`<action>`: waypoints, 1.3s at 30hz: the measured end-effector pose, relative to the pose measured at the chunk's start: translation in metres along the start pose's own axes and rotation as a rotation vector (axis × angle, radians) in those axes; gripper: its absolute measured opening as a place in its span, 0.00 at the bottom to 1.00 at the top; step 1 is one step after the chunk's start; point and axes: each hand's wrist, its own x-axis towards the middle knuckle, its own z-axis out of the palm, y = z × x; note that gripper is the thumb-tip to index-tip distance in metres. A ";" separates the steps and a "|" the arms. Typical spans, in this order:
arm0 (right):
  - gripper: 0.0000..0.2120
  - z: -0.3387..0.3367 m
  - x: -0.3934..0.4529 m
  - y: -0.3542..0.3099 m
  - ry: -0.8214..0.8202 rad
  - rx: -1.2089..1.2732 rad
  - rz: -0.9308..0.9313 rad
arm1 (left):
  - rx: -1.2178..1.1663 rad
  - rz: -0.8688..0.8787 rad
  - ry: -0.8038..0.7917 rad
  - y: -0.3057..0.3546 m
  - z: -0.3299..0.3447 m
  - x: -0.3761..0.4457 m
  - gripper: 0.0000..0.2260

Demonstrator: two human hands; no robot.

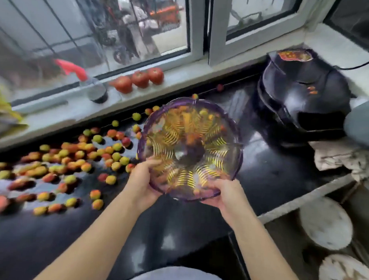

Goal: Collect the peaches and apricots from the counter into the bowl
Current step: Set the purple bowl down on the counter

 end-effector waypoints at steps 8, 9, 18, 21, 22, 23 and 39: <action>0.14 0.135 -0.052 0.139 -0.500 -0.639 0.248 | -0.245 0.103 0.353 -0.039 -0.255 -0.120 0.35; 0.13 0.154 -0.059 0.157 -0.574 -0.712 0.248 | -0.288 0.104 0.369 -0.040 -0.285 -0.133 0.35; 0.19 0.321 -0.084 0.318 -0.573 -0.924 0.109 | -0.355 0.089 0.562 -0.033 -0.545 -0.211 0.31; 0.13 0.344 -0.092 0.351 -0.510 -1.018 0.055 | -0.326 0.025 0.512 -0.031 -0.586 -0.208 0.29; 0.12 0.348 -0.092 0.356 -0.487 -1.058 0.017 | -0.327 0.022 0.483 -0.029 -0.591 -0.203 0.29; 0.11 0.351 -0.091 0.359 -0.459 -1.083 -0.013 | -0.330 0.025 0.457 -0.027 -0.594 -0.198 0.29; 0.13 0.376 -0.061 0.332 -0.430 -1.203 -0.112 | 0.133 0.288 0.840 -0.016 -0.591 -0.160 0.10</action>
